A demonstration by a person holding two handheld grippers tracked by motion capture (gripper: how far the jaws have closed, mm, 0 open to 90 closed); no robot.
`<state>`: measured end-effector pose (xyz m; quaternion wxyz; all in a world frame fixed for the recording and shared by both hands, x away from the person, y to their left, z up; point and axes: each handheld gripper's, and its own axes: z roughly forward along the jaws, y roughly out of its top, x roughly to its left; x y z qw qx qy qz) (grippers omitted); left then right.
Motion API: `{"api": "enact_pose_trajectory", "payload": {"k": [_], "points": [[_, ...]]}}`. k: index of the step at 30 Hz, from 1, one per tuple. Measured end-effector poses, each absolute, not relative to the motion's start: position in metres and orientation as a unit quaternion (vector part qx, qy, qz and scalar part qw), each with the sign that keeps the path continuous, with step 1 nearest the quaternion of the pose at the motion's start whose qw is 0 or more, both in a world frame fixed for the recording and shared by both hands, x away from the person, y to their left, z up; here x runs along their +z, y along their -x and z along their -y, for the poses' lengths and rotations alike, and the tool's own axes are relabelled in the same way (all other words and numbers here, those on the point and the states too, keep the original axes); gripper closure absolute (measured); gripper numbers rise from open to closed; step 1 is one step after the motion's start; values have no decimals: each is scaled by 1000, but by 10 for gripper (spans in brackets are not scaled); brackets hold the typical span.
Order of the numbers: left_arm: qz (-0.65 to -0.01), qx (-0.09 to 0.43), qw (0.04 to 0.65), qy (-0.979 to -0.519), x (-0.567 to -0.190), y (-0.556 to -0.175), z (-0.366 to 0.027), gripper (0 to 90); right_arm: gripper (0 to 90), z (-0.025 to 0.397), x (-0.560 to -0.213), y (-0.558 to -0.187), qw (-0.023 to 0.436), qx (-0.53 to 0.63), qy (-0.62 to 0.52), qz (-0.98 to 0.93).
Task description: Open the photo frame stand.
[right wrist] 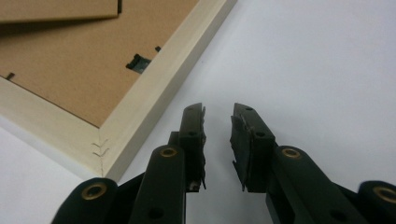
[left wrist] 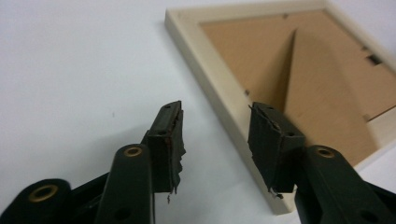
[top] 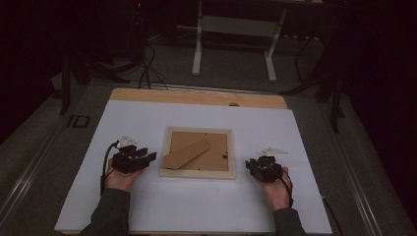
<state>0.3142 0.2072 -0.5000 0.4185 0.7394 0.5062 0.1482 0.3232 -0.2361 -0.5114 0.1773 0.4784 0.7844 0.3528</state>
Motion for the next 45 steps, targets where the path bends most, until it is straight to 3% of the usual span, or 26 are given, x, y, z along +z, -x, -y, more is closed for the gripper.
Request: {"api": "enact_pose_trajectory", "payload": {"k": [16,23,37,45], "points": [[-449,141,411,-780,-465,-334,-171,521,722,236,-516,-325,177,342,-472,-793],[-434,136,399,-796,-463,-341,-155,490,712,236,-517,-325,176,343,-471,-794],[-424,108,399,-806,-464,-354,-141,549,704,236,-518,-325,173,345,-473,-792],[-425,93,397,-808,-468,-361,-138,539,700,237,-518,-325,172,343,-473,-793]]}}
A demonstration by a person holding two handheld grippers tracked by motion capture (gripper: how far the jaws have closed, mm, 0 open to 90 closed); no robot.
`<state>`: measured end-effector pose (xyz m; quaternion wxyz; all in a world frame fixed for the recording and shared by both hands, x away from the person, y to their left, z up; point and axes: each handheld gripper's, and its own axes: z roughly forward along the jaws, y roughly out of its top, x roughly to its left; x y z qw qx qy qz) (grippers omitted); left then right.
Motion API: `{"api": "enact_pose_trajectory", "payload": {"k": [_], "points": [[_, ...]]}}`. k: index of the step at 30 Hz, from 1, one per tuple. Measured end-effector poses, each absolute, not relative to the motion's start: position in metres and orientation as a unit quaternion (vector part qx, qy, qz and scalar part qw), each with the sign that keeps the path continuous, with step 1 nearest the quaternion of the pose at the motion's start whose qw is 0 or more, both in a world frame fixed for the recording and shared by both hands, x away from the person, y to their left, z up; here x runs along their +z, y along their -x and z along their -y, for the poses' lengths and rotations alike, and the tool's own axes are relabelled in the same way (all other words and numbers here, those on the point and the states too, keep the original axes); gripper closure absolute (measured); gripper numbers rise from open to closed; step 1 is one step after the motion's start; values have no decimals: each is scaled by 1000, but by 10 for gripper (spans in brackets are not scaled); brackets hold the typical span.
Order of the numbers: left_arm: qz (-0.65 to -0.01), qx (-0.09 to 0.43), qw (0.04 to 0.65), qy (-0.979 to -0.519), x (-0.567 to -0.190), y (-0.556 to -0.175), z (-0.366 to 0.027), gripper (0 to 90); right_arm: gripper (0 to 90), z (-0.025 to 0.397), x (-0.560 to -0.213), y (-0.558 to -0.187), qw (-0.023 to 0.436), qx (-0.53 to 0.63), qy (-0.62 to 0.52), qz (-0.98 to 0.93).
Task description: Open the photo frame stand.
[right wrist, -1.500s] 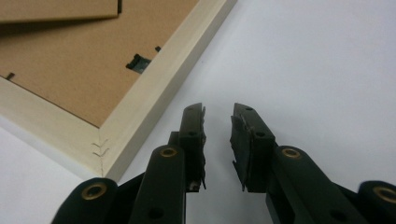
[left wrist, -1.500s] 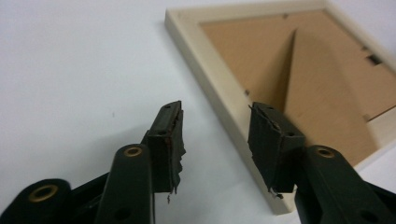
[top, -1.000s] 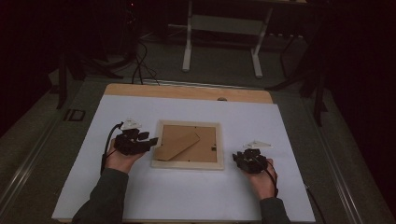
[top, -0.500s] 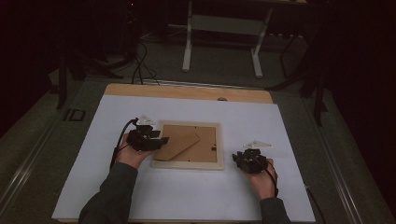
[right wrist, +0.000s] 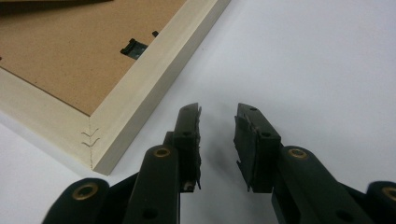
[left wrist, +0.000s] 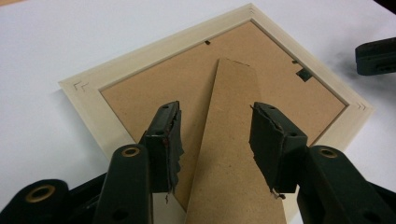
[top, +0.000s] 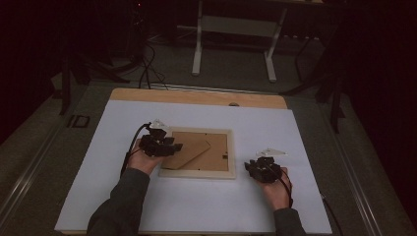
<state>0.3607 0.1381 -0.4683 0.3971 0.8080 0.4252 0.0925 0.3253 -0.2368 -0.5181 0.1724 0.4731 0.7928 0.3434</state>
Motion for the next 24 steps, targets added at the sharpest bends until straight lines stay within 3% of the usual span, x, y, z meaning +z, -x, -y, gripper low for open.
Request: {"api": "enact_pose_trajectory", "payload": {"k": [7,20,24], "points": [[-419,79,391,-816,-472,-366,-135,529,696,237,-518,-325,172,343,-474,-793],[-412,43,379,-827,-485,-376,-120,361,692,238,-517,-325,173,345,-474,-792],[-410,35,367,-834,-489,-379,-115,351,691,238,-518,-325,174,345,-474,-792]]}}
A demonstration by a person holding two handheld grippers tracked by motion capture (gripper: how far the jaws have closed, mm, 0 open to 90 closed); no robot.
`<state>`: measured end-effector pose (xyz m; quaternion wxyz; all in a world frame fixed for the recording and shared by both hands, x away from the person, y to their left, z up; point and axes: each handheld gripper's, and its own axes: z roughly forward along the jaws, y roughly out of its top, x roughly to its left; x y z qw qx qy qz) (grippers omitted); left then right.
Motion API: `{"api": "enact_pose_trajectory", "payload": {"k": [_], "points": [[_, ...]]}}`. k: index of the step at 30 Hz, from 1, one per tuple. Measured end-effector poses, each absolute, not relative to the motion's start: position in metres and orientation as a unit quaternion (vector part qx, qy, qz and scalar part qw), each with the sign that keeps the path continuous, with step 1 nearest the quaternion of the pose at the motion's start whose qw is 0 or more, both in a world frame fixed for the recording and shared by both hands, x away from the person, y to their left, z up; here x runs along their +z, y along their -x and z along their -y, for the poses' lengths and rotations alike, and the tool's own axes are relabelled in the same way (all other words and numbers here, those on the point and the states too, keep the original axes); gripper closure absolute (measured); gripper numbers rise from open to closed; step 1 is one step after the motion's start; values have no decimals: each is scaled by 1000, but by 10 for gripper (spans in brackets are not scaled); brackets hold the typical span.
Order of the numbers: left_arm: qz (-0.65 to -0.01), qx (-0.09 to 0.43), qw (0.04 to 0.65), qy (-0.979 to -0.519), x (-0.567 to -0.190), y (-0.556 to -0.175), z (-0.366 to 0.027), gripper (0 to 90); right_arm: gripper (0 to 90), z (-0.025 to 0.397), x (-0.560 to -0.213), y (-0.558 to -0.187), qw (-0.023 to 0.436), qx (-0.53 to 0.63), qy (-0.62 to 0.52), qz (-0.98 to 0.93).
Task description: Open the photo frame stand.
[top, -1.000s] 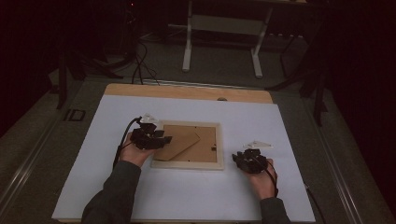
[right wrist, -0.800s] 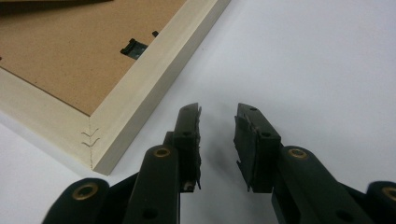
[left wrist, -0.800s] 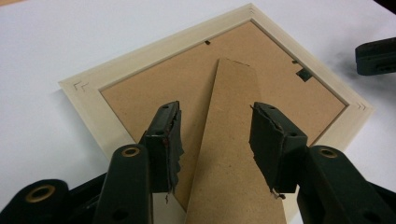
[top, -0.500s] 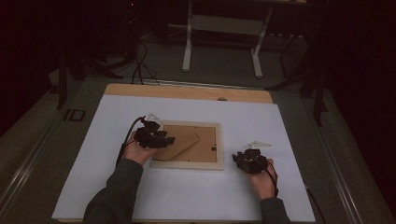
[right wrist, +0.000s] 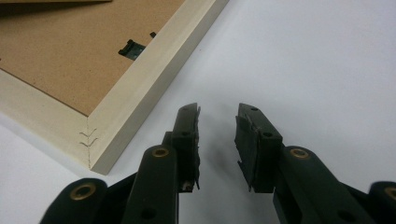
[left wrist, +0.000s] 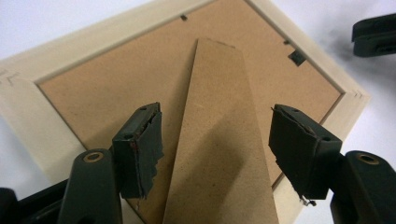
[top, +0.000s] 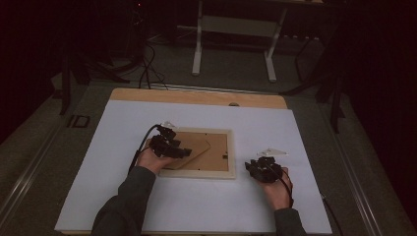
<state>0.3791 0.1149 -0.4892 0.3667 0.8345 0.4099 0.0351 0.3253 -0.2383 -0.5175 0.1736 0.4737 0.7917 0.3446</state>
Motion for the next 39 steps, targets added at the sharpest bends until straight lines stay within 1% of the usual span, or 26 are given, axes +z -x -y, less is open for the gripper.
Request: {"api": "enact_pose_trajectory", "payload": {"k": [6,26,33,39], "points": [[-402,20,357,-843,-496,-381,-110,340,688,238,-518,-325,174,345,-474,-792],[-388,3,328,-861,-507,-386,-104,328,680,238,-518,-325,174,342,-473,-793],[-384,12,318,-867,-506,-387,-101,318,680,238,-519,-326,173,341,-473,-794],[-370,30,301,-878,-505,-384,-96,312,678,238,-519,-326,173,341,-472,-794]]}}
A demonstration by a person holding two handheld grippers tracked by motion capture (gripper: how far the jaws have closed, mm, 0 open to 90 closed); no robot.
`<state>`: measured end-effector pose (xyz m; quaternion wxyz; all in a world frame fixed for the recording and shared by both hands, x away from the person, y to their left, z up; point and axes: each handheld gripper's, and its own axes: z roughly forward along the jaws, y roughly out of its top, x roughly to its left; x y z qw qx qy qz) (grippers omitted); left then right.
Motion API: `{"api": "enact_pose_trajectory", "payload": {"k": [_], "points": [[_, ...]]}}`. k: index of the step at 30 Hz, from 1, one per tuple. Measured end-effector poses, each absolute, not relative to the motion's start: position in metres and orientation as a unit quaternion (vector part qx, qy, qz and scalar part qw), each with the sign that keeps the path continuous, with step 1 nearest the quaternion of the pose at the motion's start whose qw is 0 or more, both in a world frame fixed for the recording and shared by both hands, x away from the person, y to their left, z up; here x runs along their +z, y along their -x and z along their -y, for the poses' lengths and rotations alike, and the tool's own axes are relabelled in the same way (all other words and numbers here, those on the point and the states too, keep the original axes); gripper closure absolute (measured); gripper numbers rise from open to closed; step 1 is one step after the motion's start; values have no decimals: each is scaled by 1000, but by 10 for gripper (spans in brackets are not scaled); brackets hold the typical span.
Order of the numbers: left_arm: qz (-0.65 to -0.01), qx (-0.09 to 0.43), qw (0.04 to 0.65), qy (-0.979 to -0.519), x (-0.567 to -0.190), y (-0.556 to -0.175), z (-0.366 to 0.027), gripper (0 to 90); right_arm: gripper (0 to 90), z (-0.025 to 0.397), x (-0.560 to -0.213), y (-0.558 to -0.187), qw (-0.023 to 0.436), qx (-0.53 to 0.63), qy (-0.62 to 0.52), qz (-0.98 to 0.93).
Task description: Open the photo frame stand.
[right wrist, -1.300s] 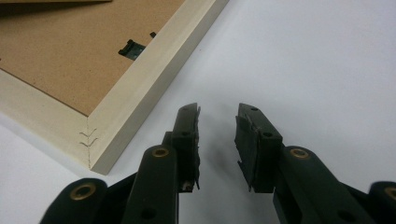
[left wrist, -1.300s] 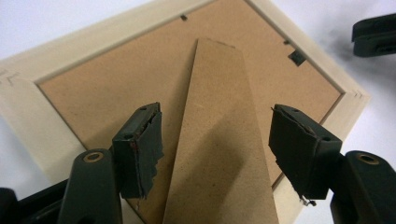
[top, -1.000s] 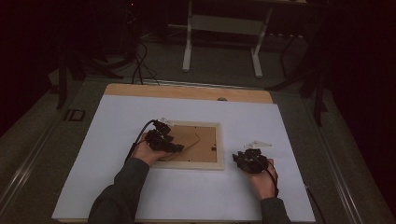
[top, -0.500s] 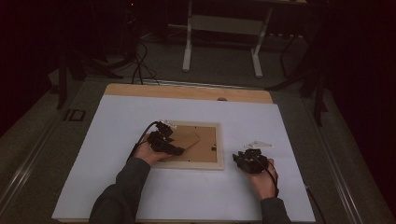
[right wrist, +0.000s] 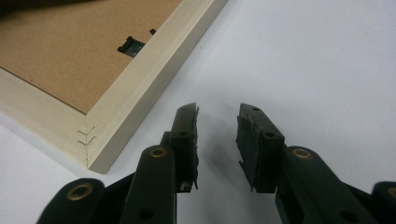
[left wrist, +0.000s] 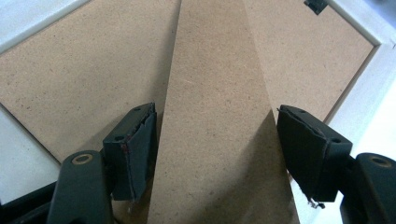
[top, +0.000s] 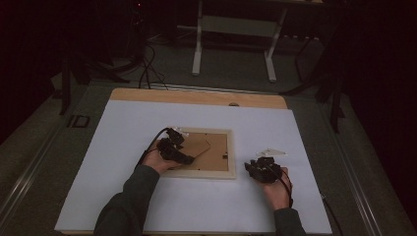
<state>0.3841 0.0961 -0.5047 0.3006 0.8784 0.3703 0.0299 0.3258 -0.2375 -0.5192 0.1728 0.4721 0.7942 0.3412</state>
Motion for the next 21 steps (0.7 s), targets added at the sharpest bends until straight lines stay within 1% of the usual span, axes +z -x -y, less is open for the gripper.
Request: {"api": "enact_pose_trajectory", "payload": {"k": [2,5,12,17,21], "points": [[-369,32,299,-879,-504,-384,-96,348,678,238,-519,-326,173,342,-472,-794],[-361,37,294,-884,-504,-382,-94,373,678,238,-519,-326,173,343,-472,-793],[-357,40,289,-887,-503,-382,-93,378,676,240,-519,-326,170,345,-475,-791],[-347,60,288,-890,-501,-379,-91,379,674,240,-519,-325,167,346,-478,-790],[-345,63,288,-891,-501,-379,-91,380,673,240,-518,-327,167,347,-477,-790]]}}
